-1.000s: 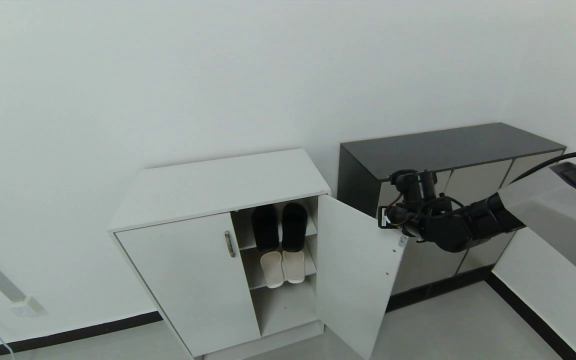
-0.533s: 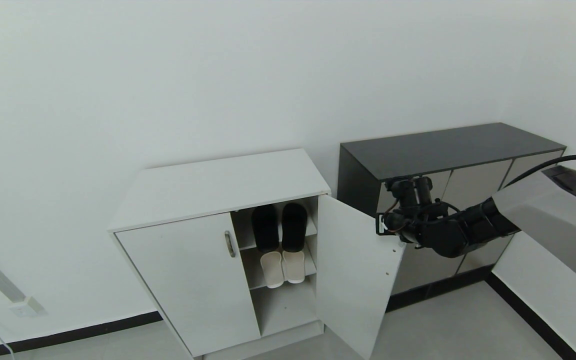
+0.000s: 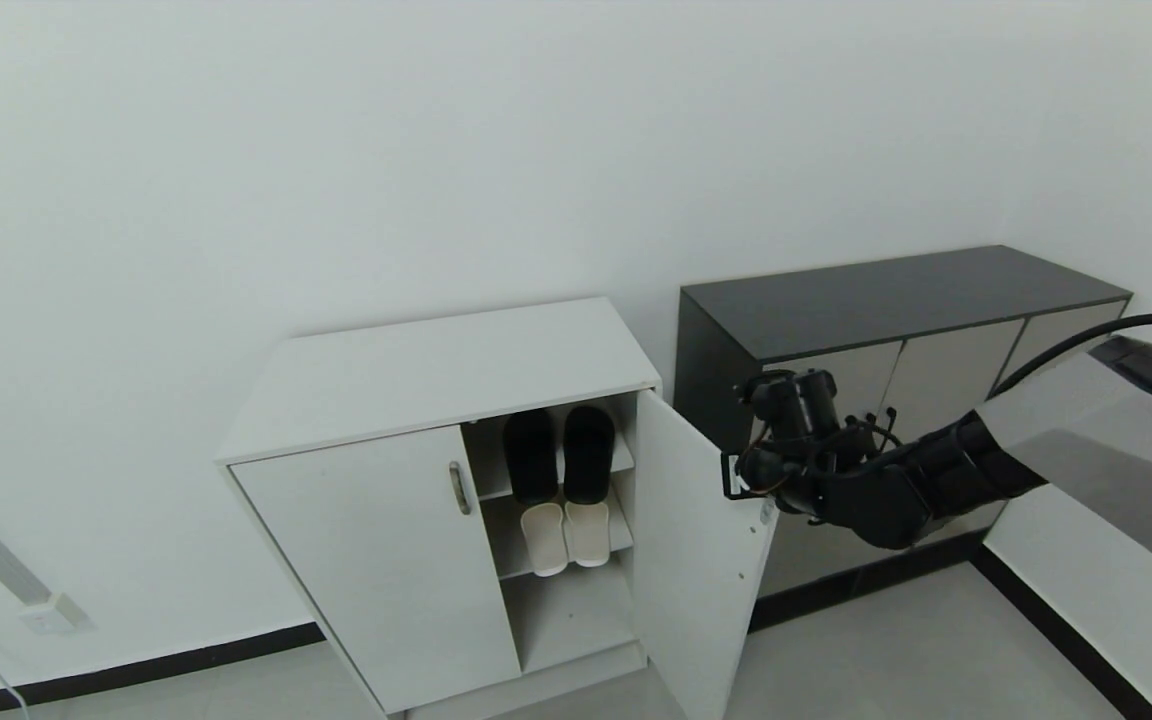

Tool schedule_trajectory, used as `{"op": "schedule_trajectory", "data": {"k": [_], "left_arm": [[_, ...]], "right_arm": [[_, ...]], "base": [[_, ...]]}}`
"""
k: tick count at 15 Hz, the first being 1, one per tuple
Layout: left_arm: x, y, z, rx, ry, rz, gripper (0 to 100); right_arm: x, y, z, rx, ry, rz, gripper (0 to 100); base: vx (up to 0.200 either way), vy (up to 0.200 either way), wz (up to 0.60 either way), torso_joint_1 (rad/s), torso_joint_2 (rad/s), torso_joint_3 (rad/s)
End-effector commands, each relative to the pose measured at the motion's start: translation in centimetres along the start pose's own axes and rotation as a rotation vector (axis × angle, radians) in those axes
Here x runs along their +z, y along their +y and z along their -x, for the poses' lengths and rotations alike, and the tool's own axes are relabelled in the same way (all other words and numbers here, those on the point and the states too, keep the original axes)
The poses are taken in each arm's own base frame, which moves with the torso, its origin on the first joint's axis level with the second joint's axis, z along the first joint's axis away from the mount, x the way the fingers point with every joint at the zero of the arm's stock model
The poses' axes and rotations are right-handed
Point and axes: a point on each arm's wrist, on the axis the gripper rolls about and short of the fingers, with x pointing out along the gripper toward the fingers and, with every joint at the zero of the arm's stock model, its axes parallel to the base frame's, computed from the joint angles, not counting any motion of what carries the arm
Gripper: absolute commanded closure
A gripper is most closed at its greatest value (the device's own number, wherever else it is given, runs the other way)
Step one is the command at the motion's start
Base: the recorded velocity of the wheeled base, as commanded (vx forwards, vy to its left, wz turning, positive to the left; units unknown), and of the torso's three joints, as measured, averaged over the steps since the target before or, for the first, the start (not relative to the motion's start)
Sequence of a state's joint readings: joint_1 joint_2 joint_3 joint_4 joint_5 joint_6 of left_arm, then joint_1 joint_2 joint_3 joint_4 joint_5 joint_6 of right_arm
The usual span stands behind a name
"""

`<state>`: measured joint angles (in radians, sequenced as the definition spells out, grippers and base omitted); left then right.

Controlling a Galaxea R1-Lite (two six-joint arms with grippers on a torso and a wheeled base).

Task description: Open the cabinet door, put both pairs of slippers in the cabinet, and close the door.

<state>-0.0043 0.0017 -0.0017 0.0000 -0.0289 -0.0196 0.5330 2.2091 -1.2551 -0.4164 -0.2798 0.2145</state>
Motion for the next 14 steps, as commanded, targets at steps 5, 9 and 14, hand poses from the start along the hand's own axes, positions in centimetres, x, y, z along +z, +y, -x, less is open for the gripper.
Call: {"op": "schedule_trajectory", "data": {"k": [5,9,14], "left_arm": [[0.0,0.0,0.0,0.001,0.000,0.000,100],[0.0,0.0,0.0,0.001,0.000,0.000,100],[0.0,0.0,0.0,0.001,0.000,0.000,100]], "right_arm": [[0.5,4.7,4.8,0.131,-0.038,0.004,100],[0.8,4.3,5.9,0.133,-0.048,0.036,100],[0.3,4.5,6.3,0.140,-0.039,0.048,100]], "base": [[0.000,0.000,0.00,0.000,0.00,0.000],[0.000,0.000,0.00,0.000,0.00,0.000],[0.000,0.000,0.12,0.001,0.00,0.000]]}}
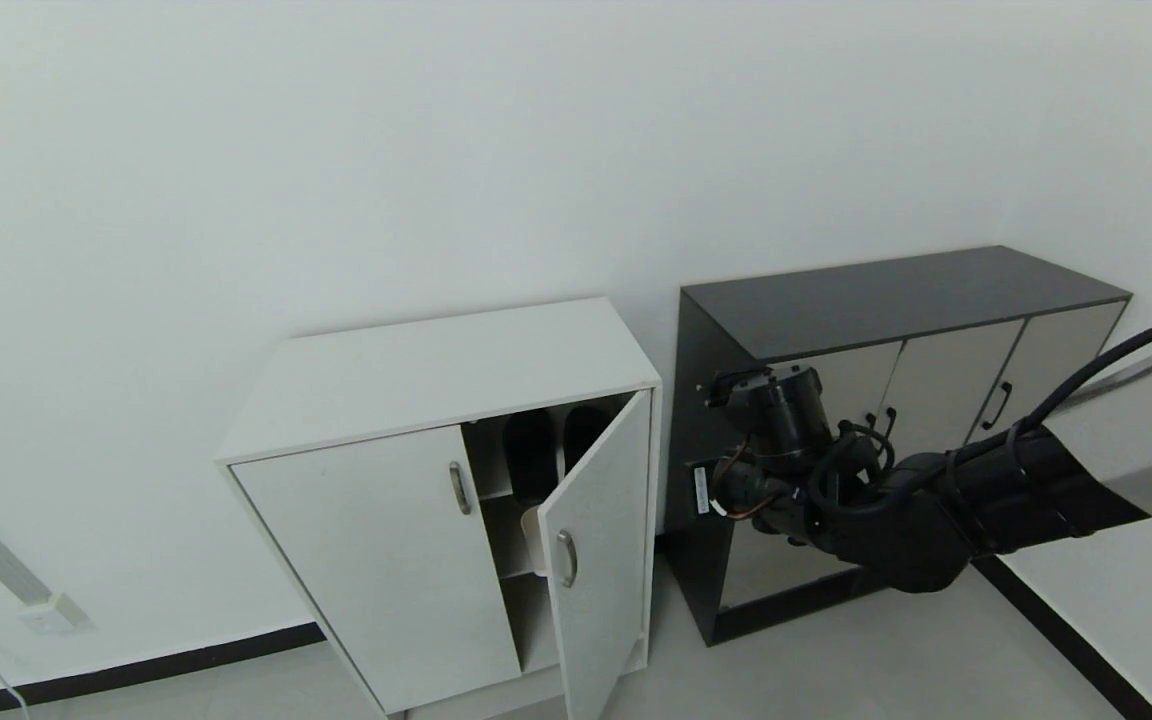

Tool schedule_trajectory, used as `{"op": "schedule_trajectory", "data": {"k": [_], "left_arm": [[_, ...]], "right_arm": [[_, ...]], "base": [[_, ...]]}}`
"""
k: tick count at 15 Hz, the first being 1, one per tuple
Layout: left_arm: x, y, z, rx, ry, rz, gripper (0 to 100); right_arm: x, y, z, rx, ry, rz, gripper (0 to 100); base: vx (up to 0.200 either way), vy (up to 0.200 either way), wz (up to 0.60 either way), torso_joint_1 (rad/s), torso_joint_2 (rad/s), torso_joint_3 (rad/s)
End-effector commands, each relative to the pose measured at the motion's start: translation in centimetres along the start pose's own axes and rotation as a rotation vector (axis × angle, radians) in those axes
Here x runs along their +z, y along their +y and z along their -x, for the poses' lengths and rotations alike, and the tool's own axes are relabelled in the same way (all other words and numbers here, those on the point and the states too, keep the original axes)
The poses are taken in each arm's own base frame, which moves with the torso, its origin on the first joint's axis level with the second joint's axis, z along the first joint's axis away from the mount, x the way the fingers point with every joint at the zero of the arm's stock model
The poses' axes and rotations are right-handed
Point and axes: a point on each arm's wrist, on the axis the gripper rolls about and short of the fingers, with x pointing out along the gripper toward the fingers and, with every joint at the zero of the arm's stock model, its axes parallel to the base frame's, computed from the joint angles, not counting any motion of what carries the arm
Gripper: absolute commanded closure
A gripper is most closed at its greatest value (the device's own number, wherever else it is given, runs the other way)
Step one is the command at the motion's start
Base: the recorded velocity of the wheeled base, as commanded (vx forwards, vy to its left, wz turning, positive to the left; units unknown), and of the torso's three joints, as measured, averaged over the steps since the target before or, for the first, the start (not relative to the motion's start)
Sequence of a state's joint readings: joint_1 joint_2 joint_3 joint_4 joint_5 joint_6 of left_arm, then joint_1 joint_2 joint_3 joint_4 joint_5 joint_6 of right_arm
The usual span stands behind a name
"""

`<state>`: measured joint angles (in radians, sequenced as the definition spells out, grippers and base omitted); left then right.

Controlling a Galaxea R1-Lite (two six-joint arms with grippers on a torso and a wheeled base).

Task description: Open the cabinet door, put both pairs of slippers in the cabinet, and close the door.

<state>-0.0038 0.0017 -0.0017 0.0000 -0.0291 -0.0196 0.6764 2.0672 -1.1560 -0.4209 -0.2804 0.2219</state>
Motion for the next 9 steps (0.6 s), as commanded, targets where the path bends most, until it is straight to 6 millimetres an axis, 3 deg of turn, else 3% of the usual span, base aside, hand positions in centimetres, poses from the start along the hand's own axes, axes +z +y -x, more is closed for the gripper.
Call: {"op": "schedule_trajectory", "data": {"k": [1,7,9], "left_arm": [[-0.01,0.00,0.00,-0.001,0.000,0.000,100],[-0.01,0.00,0.00,-0.001,0.000,0.000,100],[-0.01,0.00,0.00,0.001,0.000,0.000,100]], "right_arm": [[-0.09,0.27,0.35,0.008,0.001,0.004,100],[-0.32,0.47,0.61,0.018,0.008,0.011,100],[-0.61,0.40,0.66,0.020,0.015,0.021,100]], "base": [[0.000,0.000,0.60,0.007,0.01,0.007],[0.000,0.000,0.60,0.001,0.01,0.002],[0.000,0.000,0.00,0.000,0.00,0.000]]}}
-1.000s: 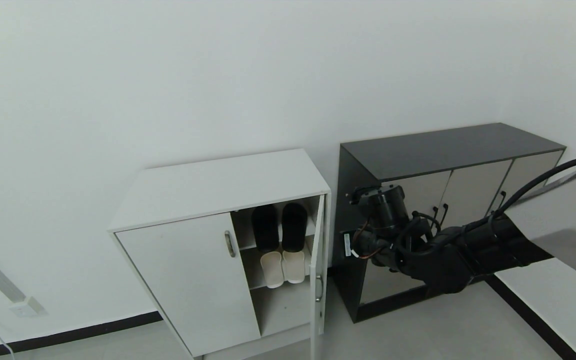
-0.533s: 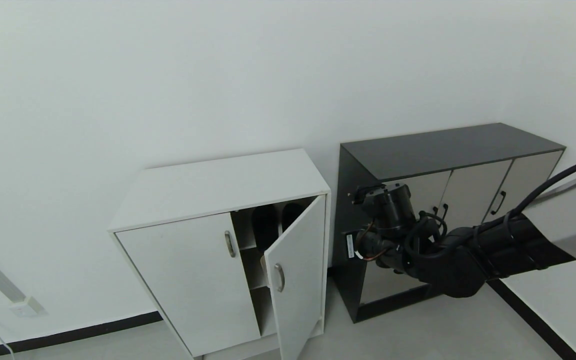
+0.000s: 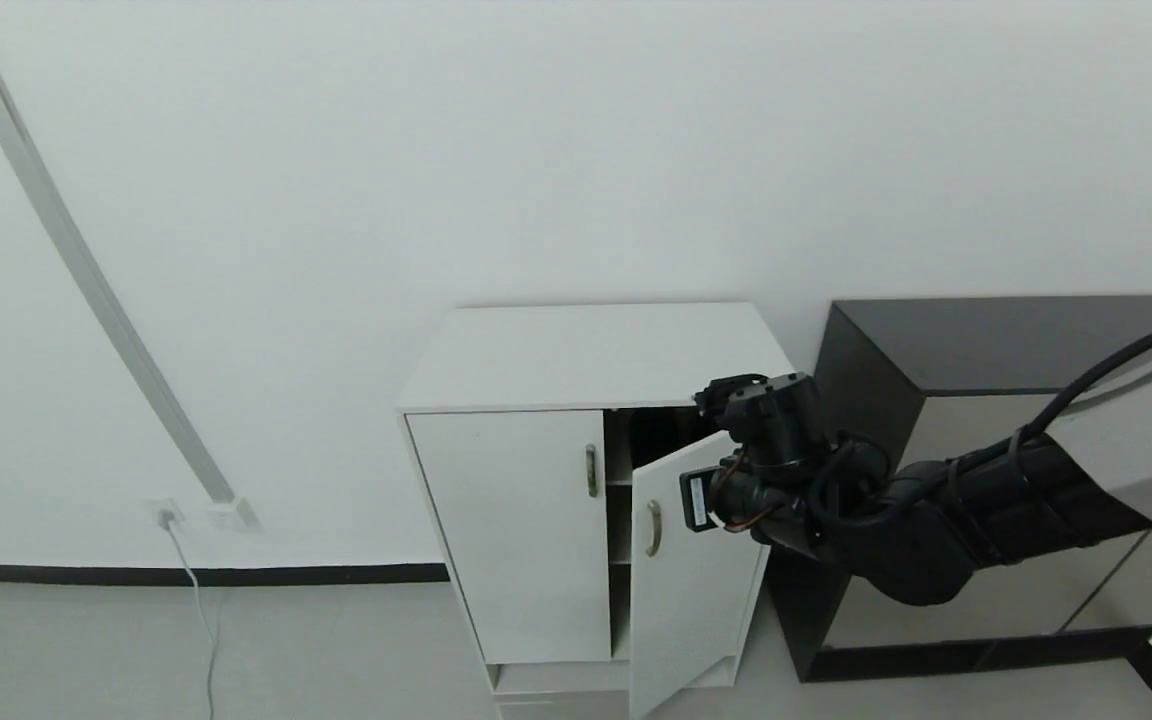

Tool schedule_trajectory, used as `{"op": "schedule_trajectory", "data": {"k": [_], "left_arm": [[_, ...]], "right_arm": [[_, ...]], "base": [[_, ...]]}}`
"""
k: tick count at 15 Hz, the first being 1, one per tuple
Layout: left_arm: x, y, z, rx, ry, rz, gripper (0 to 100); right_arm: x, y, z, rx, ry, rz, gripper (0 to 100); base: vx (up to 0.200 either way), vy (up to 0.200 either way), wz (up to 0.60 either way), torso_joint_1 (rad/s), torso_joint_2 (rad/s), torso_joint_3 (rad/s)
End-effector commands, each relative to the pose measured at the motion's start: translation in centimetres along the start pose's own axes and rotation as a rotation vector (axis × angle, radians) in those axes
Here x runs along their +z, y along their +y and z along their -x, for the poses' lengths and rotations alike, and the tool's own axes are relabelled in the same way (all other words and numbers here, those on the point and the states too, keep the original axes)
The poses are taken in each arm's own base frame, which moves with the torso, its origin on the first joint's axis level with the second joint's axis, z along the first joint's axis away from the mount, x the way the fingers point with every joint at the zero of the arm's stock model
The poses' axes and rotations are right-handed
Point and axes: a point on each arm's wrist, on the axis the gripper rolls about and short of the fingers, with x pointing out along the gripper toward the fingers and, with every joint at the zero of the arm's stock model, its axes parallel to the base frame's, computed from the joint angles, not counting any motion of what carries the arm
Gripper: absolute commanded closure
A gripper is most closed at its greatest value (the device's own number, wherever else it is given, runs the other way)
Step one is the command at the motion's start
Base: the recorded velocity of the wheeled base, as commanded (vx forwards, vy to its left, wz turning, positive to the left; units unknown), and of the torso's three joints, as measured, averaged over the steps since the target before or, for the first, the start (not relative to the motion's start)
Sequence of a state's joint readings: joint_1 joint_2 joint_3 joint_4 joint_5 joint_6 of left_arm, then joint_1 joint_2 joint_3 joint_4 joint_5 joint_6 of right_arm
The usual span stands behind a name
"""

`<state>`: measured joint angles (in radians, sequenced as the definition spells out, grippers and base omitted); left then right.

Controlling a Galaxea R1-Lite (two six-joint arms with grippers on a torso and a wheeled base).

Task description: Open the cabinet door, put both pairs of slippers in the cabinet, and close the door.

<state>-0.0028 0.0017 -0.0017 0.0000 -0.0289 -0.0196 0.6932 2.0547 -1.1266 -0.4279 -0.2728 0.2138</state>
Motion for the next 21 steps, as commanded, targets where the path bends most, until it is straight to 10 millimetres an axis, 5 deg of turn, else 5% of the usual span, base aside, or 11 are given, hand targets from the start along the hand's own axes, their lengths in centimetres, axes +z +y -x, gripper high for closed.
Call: {"op": "schedule_trajectory", "data": {"k": [1,10,17,21], "left_arm": [[0.0,0.0,0.0,-0.001,0.000,0.000,100],[0.0,0.0,0.0,-0.001,0.000,0.000,100],[0.0,0.0,0.0,-0.001,0.000,0.002,100],[0.0,0.0,0.0,-0.001,0.000,0.002,100]], "right_arm": [[-0.2,-0.1,0.1,0.001,0.002,0.003,100],[-8.3,-2.1,2.7,0.220,0.021,0.138,100],[-9.8,-2.5,3.6,0.223,0.029,0.139,100],[-9.5,-2.2,2.7,0.225,0.015,0.139,100]], "base": [[0.000,0.000,0.00,0.000,0.00,0.000],[0.044,0.000,0.00,0.001,0.00,0.000],[0.200,0.000,0.00,0.004,0.00,0.004],[0.000,0.000,0.00,0.000,0.00,0.000]]}}
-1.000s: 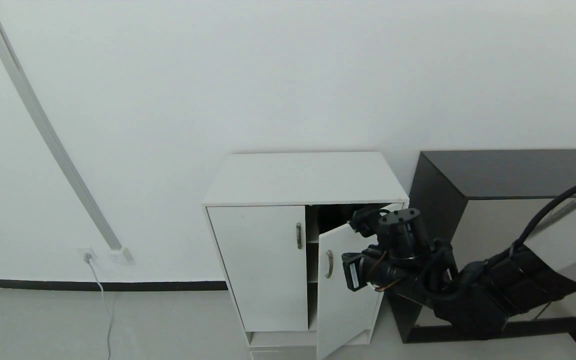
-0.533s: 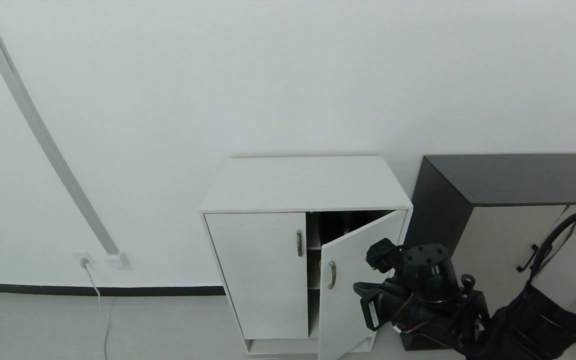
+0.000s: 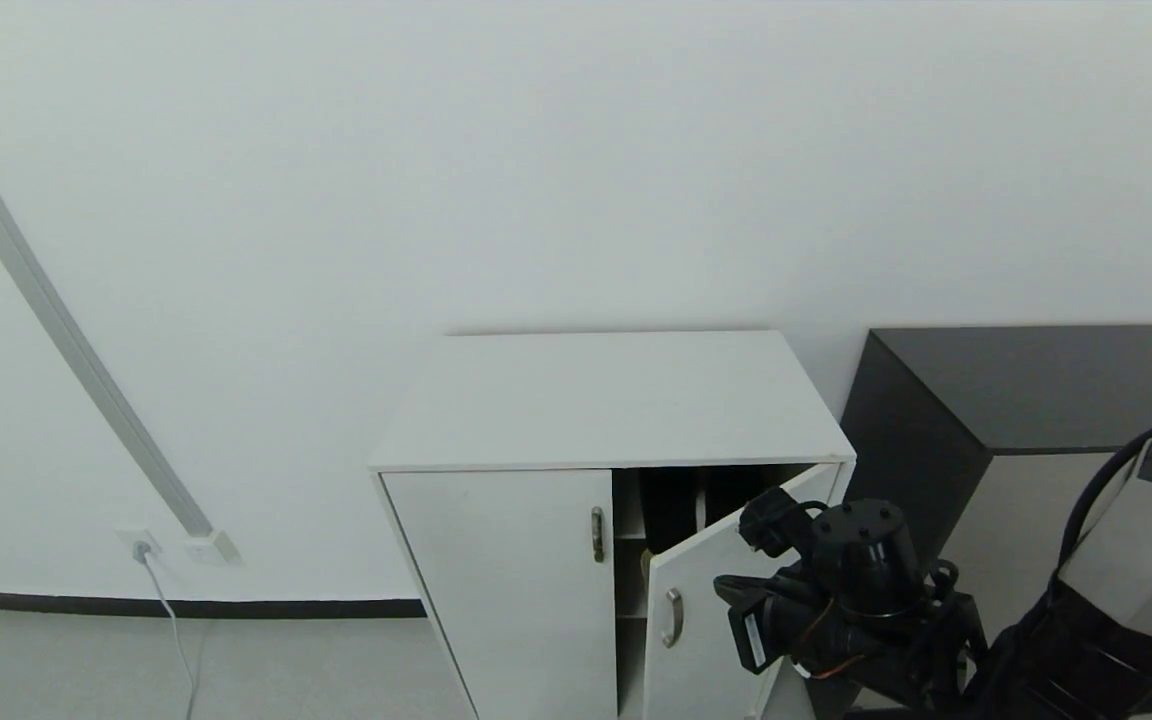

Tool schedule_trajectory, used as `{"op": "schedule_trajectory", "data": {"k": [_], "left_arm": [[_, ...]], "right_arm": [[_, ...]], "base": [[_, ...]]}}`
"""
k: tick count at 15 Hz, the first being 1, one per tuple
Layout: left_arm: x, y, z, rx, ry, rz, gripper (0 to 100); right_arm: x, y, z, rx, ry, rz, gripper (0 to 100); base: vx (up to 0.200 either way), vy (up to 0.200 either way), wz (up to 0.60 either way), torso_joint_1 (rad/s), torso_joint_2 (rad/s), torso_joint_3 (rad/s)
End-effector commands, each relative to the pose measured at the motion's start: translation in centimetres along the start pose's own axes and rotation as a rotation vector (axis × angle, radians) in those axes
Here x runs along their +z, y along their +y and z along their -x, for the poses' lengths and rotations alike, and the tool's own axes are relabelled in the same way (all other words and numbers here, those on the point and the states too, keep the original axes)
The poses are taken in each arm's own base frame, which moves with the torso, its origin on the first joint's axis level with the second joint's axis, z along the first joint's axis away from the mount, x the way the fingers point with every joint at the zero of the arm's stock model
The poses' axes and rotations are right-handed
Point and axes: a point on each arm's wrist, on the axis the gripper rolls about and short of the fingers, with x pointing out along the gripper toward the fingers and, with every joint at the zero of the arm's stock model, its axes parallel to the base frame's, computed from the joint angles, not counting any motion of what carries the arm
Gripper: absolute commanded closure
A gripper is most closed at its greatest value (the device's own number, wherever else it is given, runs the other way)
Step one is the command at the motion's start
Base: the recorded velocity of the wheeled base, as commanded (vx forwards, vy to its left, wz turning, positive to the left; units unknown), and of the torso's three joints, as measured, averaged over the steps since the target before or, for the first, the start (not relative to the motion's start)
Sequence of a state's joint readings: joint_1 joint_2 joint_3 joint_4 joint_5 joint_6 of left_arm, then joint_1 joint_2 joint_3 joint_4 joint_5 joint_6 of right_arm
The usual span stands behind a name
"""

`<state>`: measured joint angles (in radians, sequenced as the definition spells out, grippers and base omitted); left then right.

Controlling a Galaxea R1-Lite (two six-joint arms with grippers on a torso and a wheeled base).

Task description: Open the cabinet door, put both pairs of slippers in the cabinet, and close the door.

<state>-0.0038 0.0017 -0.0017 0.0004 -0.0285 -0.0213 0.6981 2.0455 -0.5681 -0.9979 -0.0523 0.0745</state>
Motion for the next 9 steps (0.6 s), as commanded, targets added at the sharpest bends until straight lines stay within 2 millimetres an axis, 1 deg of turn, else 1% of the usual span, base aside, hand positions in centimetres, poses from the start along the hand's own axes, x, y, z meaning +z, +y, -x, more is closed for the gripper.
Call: {"op": "schedule_trajectory", "data": {"k": [1,4,9], "left_arm": [[0.0,0.0,0.0,0.000,0.000,0.000,100],[0.0,0.0,0.0,0.000,0.000,0.000,100],[0.0,0.0,0.0,0.000,0.000,0.002,100]], "right_arm": [[0.0,0.0,-1.0,-0.003,-0.003,0.000,100],[0.5,-0.1,-2.5,-0.007,-0.021,-0.004,100],[0.2,-1.6,-5.3,-0.047,-0.020,-0.025,100]], "base": [[0.000,0.000,0.00,0.000,0.00,0.000],[0.000,0.000,0.00,0.000,0.00,0.000],[0.000,0.000,0.00,0.000,0.00,0.000]]}}
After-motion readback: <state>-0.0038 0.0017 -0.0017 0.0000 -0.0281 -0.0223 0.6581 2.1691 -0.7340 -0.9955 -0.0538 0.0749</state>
